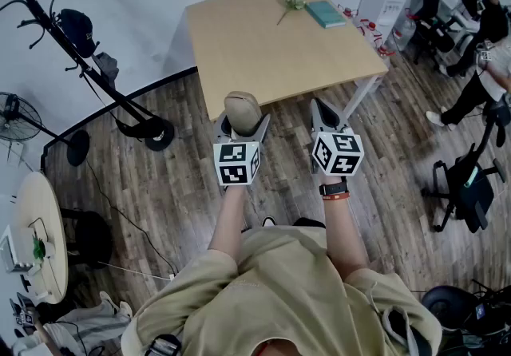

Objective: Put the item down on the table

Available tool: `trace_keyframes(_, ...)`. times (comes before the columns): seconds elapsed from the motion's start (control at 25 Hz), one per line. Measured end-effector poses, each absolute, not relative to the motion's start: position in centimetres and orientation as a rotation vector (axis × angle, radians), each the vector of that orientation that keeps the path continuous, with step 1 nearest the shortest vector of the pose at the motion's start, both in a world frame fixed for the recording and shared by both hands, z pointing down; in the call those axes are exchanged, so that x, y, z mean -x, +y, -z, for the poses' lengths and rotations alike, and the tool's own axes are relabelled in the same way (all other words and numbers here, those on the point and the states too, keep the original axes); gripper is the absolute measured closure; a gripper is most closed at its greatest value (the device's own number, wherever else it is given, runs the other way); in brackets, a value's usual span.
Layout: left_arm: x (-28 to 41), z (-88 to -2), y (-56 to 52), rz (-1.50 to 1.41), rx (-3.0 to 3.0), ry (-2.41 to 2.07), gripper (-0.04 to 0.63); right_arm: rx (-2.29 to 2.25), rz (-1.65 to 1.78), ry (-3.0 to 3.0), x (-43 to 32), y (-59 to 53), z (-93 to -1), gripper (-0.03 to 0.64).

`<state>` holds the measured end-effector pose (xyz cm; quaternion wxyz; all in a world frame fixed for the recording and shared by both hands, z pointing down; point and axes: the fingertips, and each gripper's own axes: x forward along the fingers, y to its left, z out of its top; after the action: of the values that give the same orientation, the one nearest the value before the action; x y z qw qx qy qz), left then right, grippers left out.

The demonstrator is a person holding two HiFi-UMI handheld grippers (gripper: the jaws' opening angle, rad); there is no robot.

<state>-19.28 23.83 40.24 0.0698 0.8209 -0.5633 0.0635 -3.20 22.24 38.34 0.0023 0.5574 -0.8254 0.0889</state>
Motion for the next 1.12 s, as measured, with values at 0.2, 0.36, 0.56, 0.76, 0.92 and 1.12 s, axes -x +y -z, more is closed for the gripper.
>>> trace_keyframes(0.2,19.8,-41.0,24.0,-0.203,-2.484,-1.675,0.215,-1.743,-0.302,-2.583,4.2,23.2,-39.3,0.603)
trace_keyframes(0.36,19.3,-40.9,23.7,-0.230,-2.510,-1.687,0.215,-1.729,-0.334,-2.597,4.0,23.0,-39.8,0.603)
trace_keyframes(0.56,17.4,-41.4,21.8,-0.246,-2.501,-1.675,0.215,-1.735,-0.383,-2.588,2.1,21.1,-41.0,0.603)
trace_keyframes(0.76,16.6,-42.2,16.5,-0.256,-2.466,-1.699,0.215,-1.690,-0.409,-2.615,1.3,15.1,-41.6,0.603)
trace_keyframes(0.92,15.2,-41.0,10.9,-0.260,-2.455,-1.729,0.215,-1.642,-0.411,-2.665,0.4,8.8,-40.2,0.603)
trace_keyframes(1.12,13.1,-40.5,4.6,-0.242,-2.414,-1.777,0.215,-1.565,-0.401,-2.729,-0.9,1.6,-38.8,0.603)
